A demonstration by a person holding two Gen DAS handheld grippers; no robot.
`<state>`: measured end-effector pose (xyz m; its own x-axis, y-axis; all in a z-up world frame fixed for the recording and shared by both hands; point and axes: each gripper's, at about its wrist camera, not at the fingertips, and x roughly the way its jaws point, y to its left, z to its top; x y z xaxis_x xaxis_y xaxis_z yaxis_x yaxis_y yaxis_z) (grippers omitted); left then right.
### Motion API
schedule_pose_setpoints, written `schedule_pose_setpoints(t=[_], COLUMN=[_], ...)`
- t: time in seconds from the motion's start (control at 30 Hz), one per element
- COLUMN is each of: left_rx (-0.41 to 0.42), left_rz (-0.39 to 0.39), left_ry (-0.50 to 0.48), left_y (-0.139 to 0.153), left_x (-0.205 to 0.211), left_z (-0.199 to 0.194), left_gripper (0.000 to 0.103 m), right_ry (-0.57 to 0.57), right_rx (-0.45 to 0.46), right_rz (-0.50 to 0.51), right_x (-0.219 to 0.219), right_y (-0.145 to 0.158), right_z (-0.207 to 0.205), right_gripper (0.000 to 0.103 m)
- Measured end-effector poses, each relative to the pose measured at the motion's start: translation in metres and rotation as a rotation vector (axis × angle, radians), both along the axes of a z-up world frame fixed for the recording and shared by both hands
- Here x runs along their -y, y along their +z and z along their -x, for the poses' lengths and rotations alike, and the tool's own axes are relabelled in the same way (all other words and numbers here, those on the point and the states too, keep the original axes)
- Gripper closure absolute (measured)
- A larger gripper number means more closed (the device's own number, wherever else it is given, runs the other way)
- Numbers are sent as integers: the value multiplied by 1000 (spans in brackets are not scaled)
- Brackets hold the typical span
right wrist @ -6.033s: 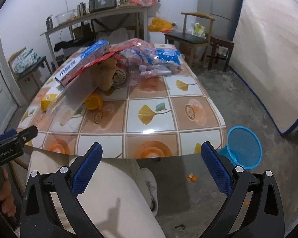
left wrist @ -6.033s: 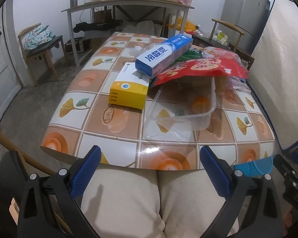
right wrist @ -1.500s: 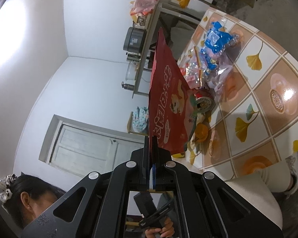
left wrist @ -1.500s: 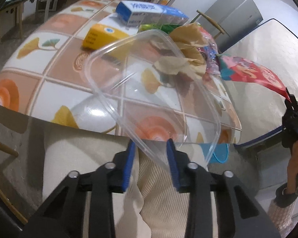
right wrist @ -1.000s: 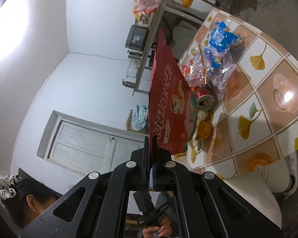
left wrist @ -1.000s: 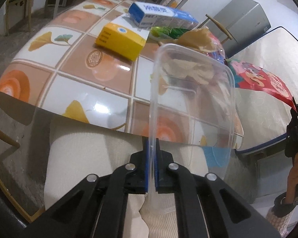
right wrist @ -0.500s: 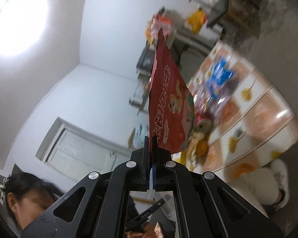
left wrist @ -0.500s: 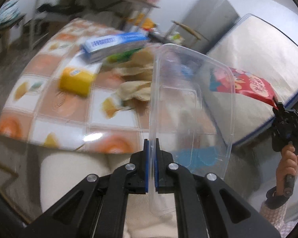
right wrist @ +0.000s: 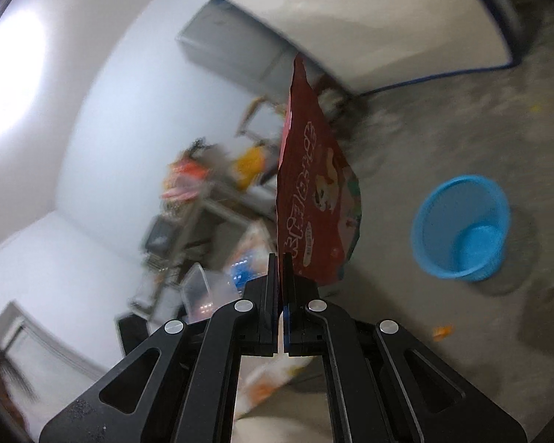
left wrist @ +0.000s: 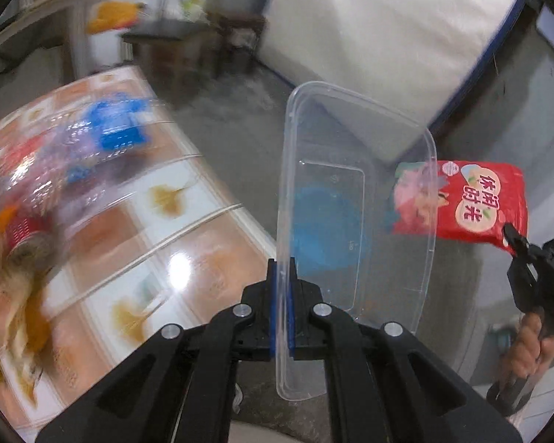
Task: Collect trash
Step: 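Carry both to the blue wastebasket and open both tools over it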
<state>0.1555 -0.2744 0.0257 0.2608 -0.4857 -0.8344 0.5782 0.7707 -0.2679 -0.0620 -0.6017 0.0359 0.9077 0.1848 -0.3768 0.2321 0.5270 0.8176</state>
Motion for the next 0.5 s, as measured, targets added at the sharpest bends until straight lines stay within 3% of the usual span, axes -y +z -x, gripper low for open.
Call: schedule_pose_setpoints(t=[0.17, 0.3, 0.4, 0.5], left_rx=[-56, -106, -163, -170], left_rz=[-192, -311, -366, -383], left_ry=[-85, -121, -134, -145], left_y=[-57, -107, -143, -164], left_x=[121, 188, 234, 267], left_z=[-48, -71, -88, -101], left_gripper=[100, 100, 99, 96], right_ry=[-65, -85, -89, -93], right_rx=[-153, -257, -320, -357], right_rz=[33, 66, 90, 119], right_x=[35, 54, 66, 79], right_y=[-42, -72, -90, -107], right_z=[-29, -53, -71, -93], right_gripper=[103, 103, 103, 102])
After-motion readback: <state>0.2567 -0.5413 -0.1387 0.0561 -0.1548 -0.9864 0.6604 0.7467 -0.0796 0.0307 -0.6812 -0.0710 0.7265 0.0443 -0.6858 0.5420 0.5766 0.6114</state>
